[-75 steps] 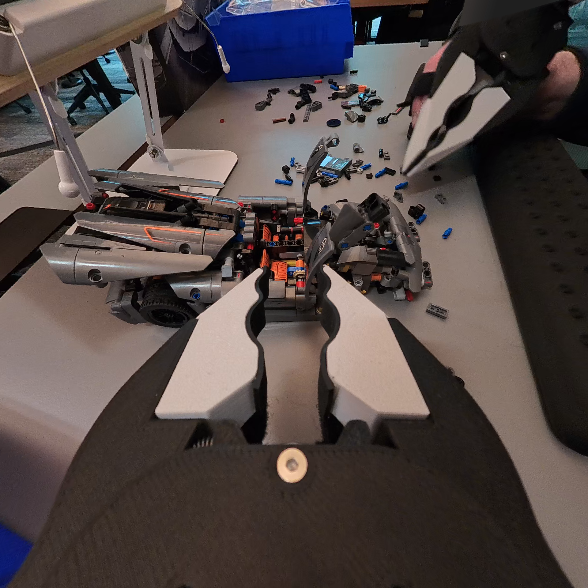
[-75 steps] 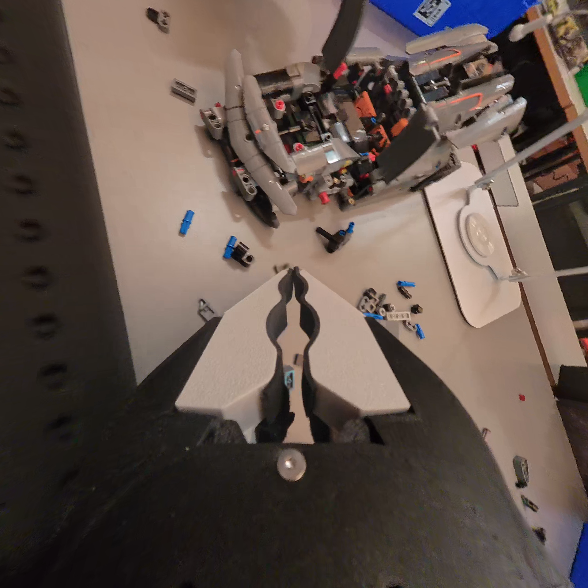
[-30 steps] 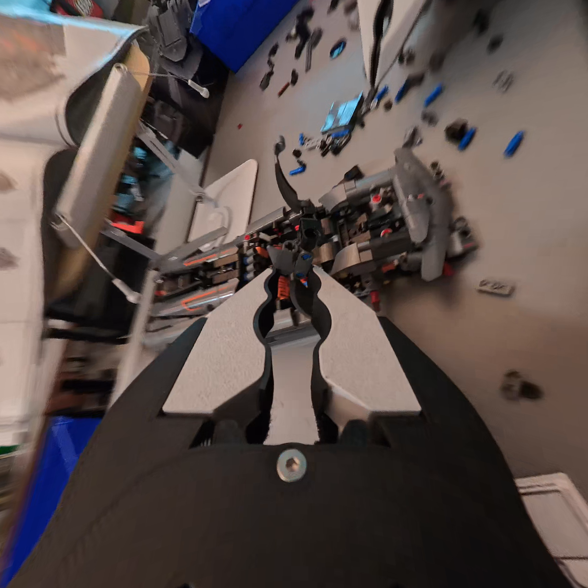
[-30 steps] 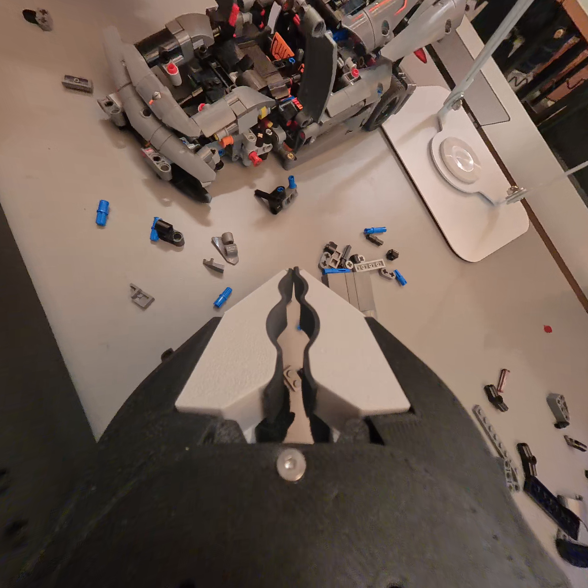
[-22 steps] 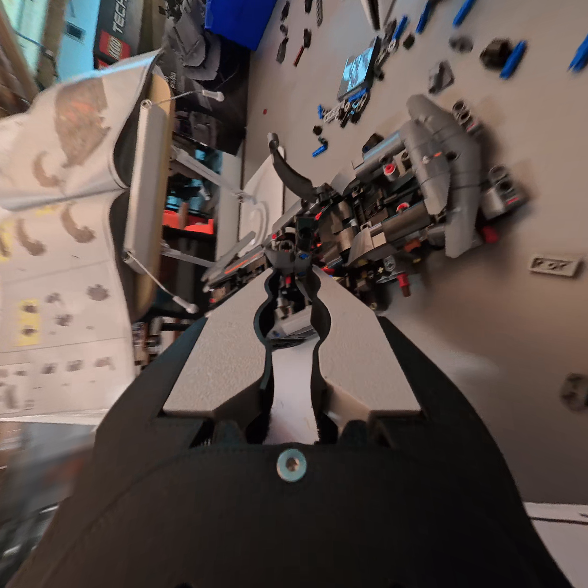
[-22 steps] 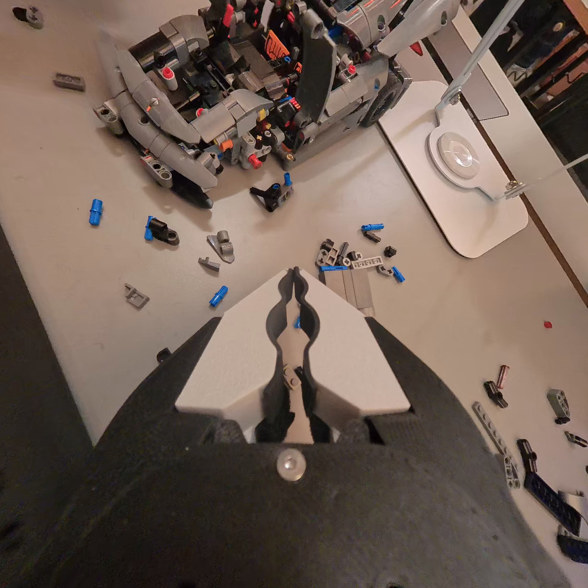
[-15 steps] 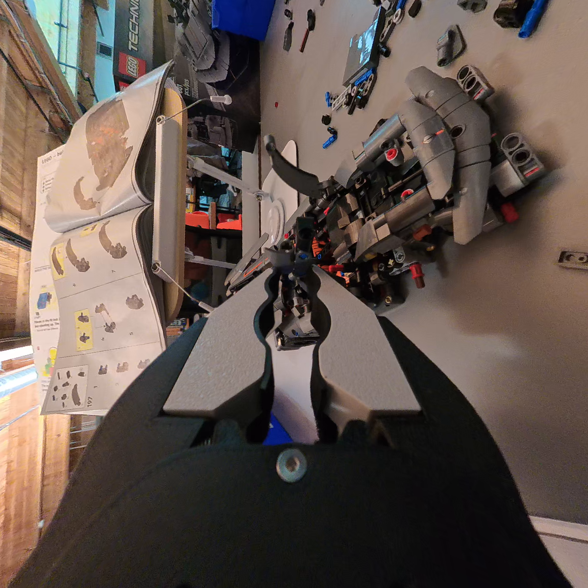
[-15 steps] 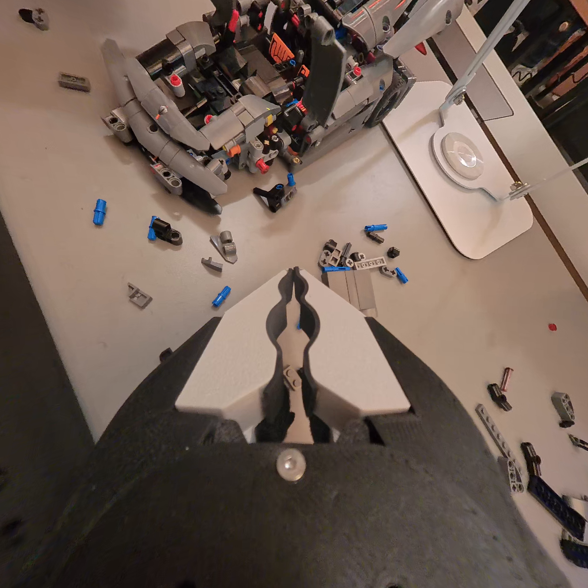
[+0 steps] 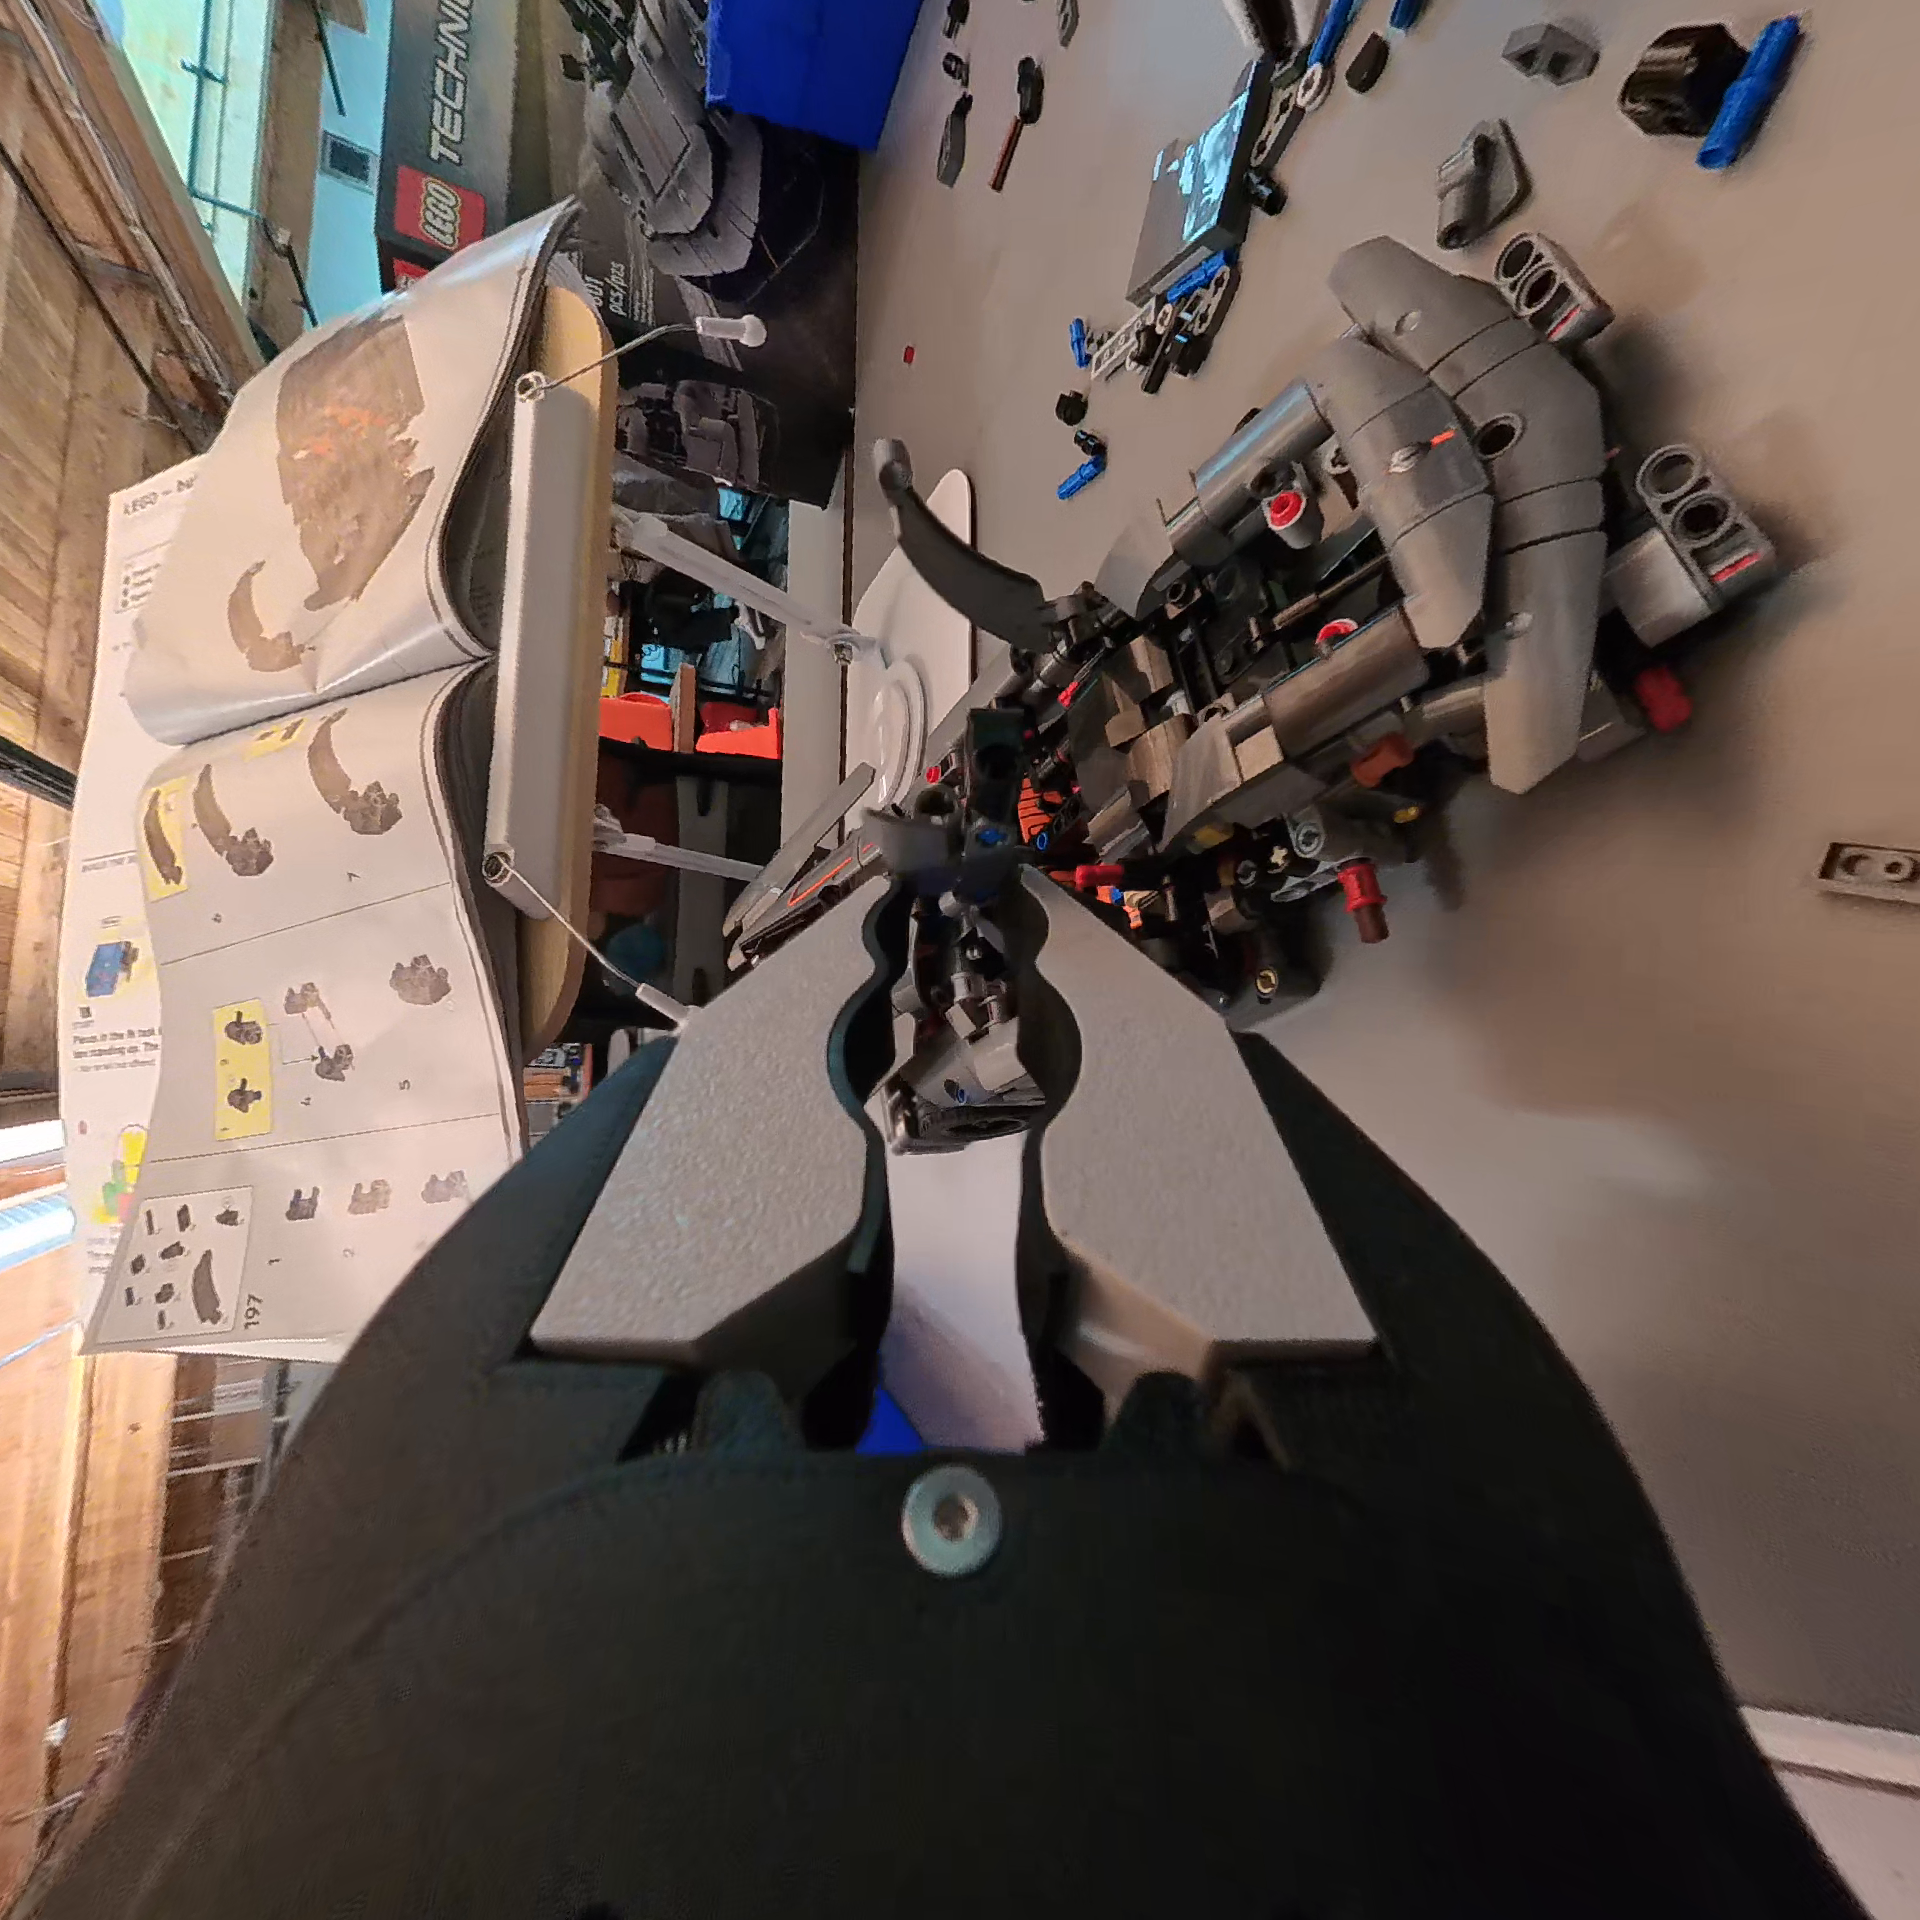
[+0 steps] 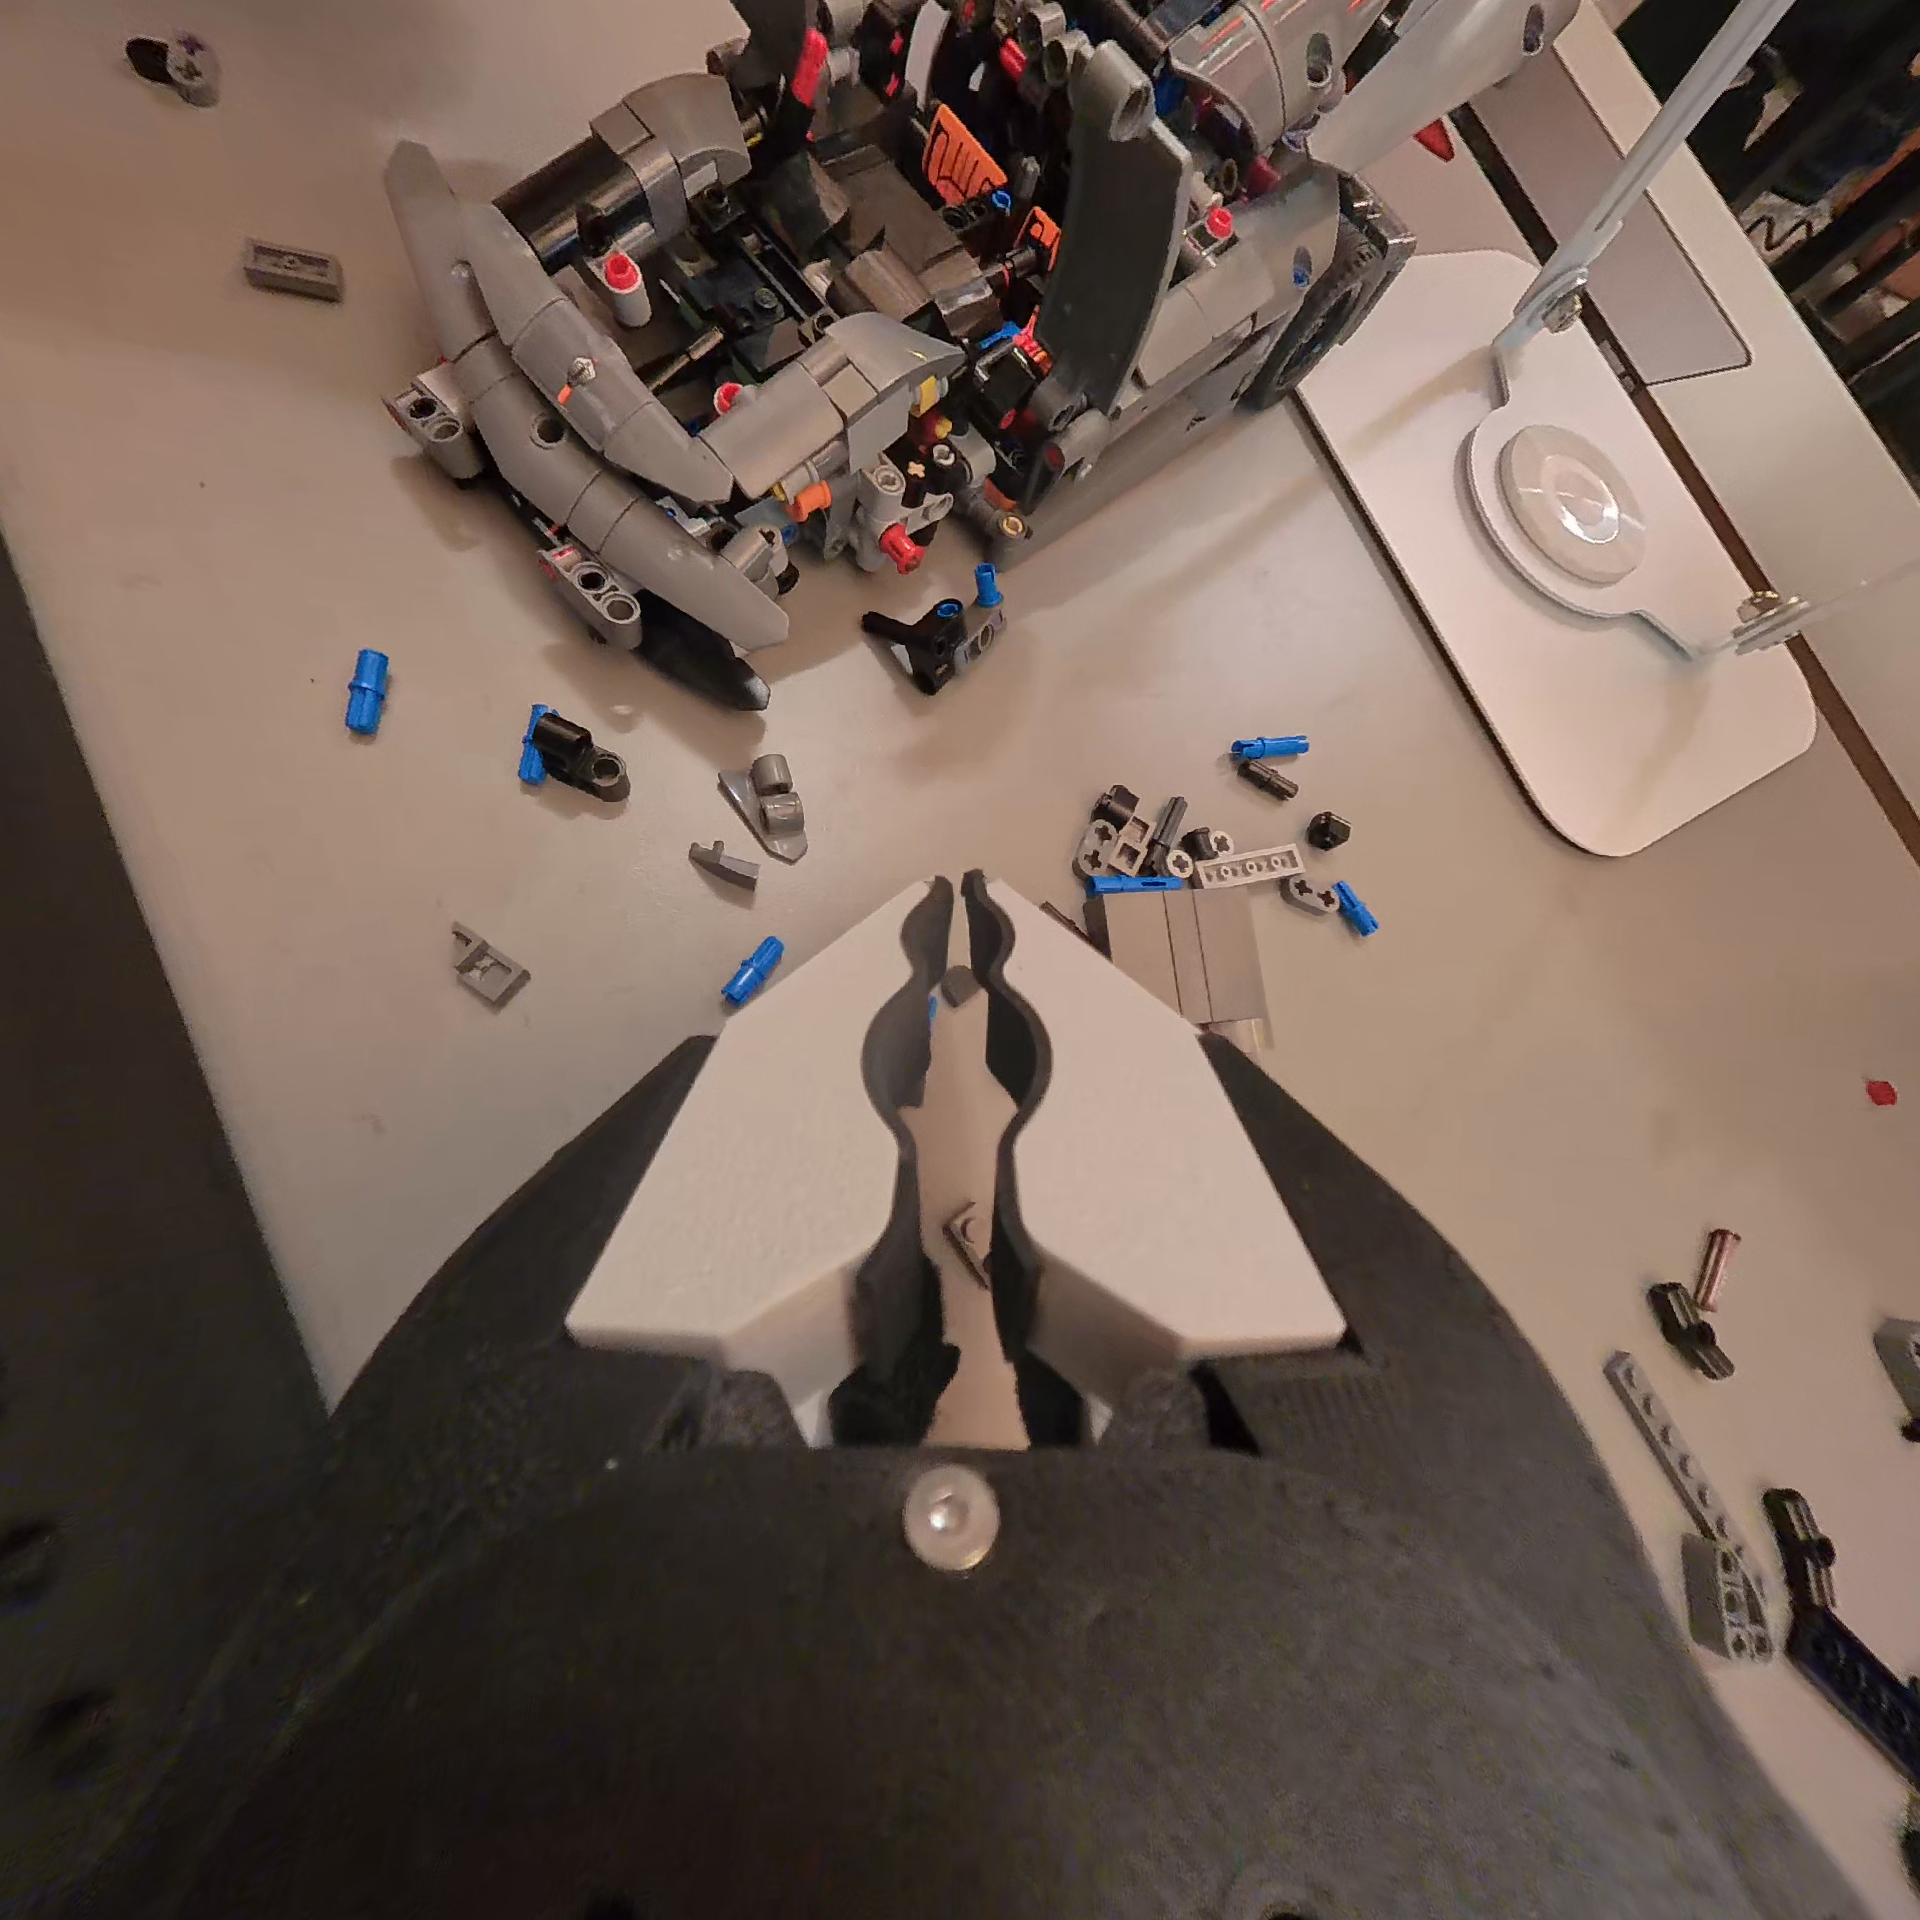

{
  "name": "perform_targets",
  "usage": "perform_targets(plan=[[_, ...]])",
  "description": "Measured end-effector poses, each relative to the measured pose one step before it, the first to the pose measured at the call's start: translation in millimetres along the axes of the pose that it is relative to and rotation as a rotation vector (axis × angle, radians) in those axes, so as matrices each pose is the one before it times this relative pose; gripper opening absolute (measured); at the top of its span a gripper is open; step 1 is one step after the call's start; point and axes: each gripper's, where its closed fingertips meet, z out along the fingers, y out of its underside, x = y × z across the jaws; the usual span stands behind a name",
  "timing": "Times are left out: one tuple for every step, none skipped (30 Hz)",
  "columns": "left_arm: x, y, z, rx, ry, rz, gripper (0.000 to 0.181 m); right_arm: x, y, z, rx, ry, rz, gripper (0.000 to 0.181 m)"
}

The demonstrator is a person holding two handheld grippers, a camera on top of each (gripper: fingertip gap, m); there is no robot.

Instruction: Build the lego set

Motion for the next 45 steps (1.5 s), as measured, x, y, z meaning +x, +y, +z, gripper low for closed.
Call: perform_targets(plan=[[-0.24,0.27,-0.12,0.0034,0.003,-0.0109,0.015,-1.03,-1.2,-0.27,0.0075,-0.0084,0.0027,0.001],[0.28,0.17,0.0,0.0069,0.0068,-0.0154,0.015,-2.45,-1.49,0.04,0.0092,-0.0163,0.002,0.002],[0.67,0.72,0.31,0.0053,0.01,-0.0174,0.015,-4.46,-1.86,0.53,0.0111,-0.0281,0.0003,0.004],[0.11,1.32,0.78,0.0016,0.0053,-0.0143,0.015,-6.16,-2.11,1.04,0.0106,-0.0371,-0.0048,0.008],[0.98,1.69,0.94,-0.0021,0.0089,-0.0102,0.015,-7.26,-2.34,1.21,0.0084,-0.0381,-0.0124,0.011],[1.27,1.17,0.74,-0.0009,0.0103,-0.0084,0.015,-8.01,-2.76,1.54,0.007,-0.0387,-0.0189,0.011],[0.79,0.77,0.69,-0.0004,0.005,-0.0048,0.015,-8.43,-3.35,1.74,0.0086,-0.0378,-0.0222,0.012],[0.44,0.09,0.43,0.0019,0.0034,-0.0052,0.015,-6.6,-2.37,2.44,0.002,-0.0276,-0.0187,0.012],[0.55,-0.02,0.33,0.0021,0.0042,-0.0057,0.014,-4.68,0.23,3.3,-0.0121,-0.0206,-0.0141,0.012],[0.56,0.09,0.21,0.0003,0.0048,-0.0038,0.014,-3.33,1.96,3.55,-0.0205,-0.0157,-0.0134,0.013],[0.1,0.14,0.13,-0.0014,0.0005,0.0,0.014,-2.22,1.81,2.96,-0.0195,-0.0102,-0.0143,0.013],[0.05,-0.11,-0.13,0.0,0.0004,0.0016,0.014,-1.96,0.58,2.27,-0.0125,-0.0082,-0.0148,0.013],[0.01,-0.25,0.02,0.0006,0.0018,-0.002,0.014,-1.71,-0.86,1.68,-0.006,-0.0075,-0.0138,0.013],[0.02,-0.45,-0.1,0.0018,0.0012,-0.0019,0.014,-1.07,-1.33,1.47,-0.0044,-0.0037,-0.012,0.014],[-0.03,-0.3,-0.03,0.0014,-0.0007,0.0006,0.013,-0.99,-1.02,1.46,-0.0062,-0.0044,-0.0116,0.014],[0.08,0.15,0.1,-0.001,0.0005,0.0003,0.013,-1.16,-0.59,1.58,-0.0071,-0.0055,-0.0133,0.015],[0.19,0.27,0.11,-0.0009,0.0011,-0.0007,0.013,-0.5,-0.39,1.67,-0.008,-0.0032,-0.0125,0.015],[-0.07,-0.04,0.03,0.001,0.0001,-0.0009,0.013,0.41,-0.07,1.87,-0.01,-0.0006,-0.0079,0.015],[0.02,-0.11,-0.08,0.0015,0.0011,-0.0026,0.013,0.02,0.13,1.79,-0.0115,-0.004,-0.0062,0.014],[-0.04,0.08,-0.11,0.001,0.001,-0.0026,0.013,-1.15,0.13,1.52,-0.0105,-0.0101,-0.0094,0.013],[-0.1,0.28,-0.1,-0.0005,-0.0004,-0.0002,0.013,-1.21,0.18,1.29,-0.0078,-0.0101,-0.0088,0.009],[-0.16,0.22,-0.16,-0.0005,-0.0007,0.0008,0.013,-0.57,0.51,1.01,-0.0057,-0.0072,-0.0014,0.003],[-0.05,0.1,-0.16,0.0001,0.0,-0.0005,0.013,0.24,0.06,0.3,0.0012,-0.0047,0.0068,0.0],[-0.04,0.07,-0.11,0.0004,0.0009,-0.001,0.013,0.23,-0.79,-0.92,0.0102,-0.0052,0.0106,0.0],[-0.08,0.21,-0.21,0.0,0.0006,-0.0009,0.013,-0.21,-1.33,-1.73,0.0142,-0.0071,0.0086,0.0],[-0.17,0.11,-0.04,0.0005,0.0,-0.0015,0.013,0.17,-1.54,-2.02,0.0133,-0.0035,0.007,0.0],[0.21,0.05,0.16,0.001,0.0018,-0.0029,0.013,0.96,-1.34,-1.77,0.0092,0.0031,0.0078,0.0],[0.25,0.25,0.22,0.0009,0.0026,-0.0035,0.014,0.05,-1.76,-1.22,0.0084,-0.0011,0.0055,0.0],[0.25,0.37,0.16,0.0008,0.0015,-0.0027,0.014,-1.84,-2.53,-0.65,0.0111,-0.0099,0.001,0.0],[0.06,0.47,0.14,0.0001,0.0013,-0.0024,0.014,-2.49,-2.71,0.07,0.0093,-0.0109,0.0006,0.0],[0.12,0.41,0.19,0.0,0.0015,-0.0027,0.014,-1.82,-1.6,1.06,0.0008,-0.0071,0.0038,0.006],[-0.02,0.22,-0.04,0.0006,0.001,-0.0027,0.014,-0.99,-0.15,1.92,-0.0085,-0.0033,0.0062,0.01],[-0.28,0.0,-0.23,0.0009,-0.0001,-0.0019,0.014,0.11,1.5,2.7,-0.0165,0.0014,0.0052,0.014],[-0.23,0.05,-0.06,-0.0006,-0.0004,-0.0007,0.014,1.1,2.68,2.91,-0.0216,0.007,0.0016,0.016],[-0.21,-0.02,-0.11,-0.0004,-0.0004,-0.0001,0.015,0.32,1.77,2.46,-0.016,0.003,-0.0008,0.017],[0.05,-0.08,0.07,0.0,0.0001,-0.0003,0.015,-1.51,-0.92,1.4,-0.0005,-0.0086,0.0003,0.014],[0.13,-0.08,-0.02,0.0003,0.0012,-0.0007,0.014,-0.79,-1.34,0.73,0.0026,-0.0043,0.0022,0.008],[0.15,0.1,0.19,0.0003,0.0009,-0.0009,0.015,2.26,0.03,0.58,-0.0039,0.0123,0.0037,0.006],[0.08,0.13,0.09,0.0004,0.0008,-0.0011,0.014,2.33,0.45,-0.05,-0.0026,0.0083,0.0077,0.005],[0.08,0.38,0.12,-0.0001,0.0014,-0.0017,0.014,0.64,0.52,-0.67,0.0005,-0.006,0.0122,0.005],[0.01,0.35,0.04,-0.0003,0.0004,-0.0019,0.015,0.31,-0.47,-1.57,0.0099,-0.0095,0.0179,0.005],[-0.15,0.26,0.0,0.0006,-0.0002,-0.002,0.015,0.4,-1.97,-2.42,0.0229,-0.0118,0.0246,0.005],[-0.2,0.21,-0.1,0.0004,0.0003,-0.0027,0.015,-0.82,-3.66,-3.64,0.0354,-0.0251,0.0296,0.005],[-0.19,0.11,-0.05,0.0011,0.0003,-0.0029,0.016,-1.26,-5.03,-5.08,0.0453,-0.0322,0.0338,0.005],[-0.01,0.03,0.08,0.0014,0.0007,-0.0035,0.016,-0.4,-6.12,-6.11,0.0524,-0.0312,0.0403,0.005]])
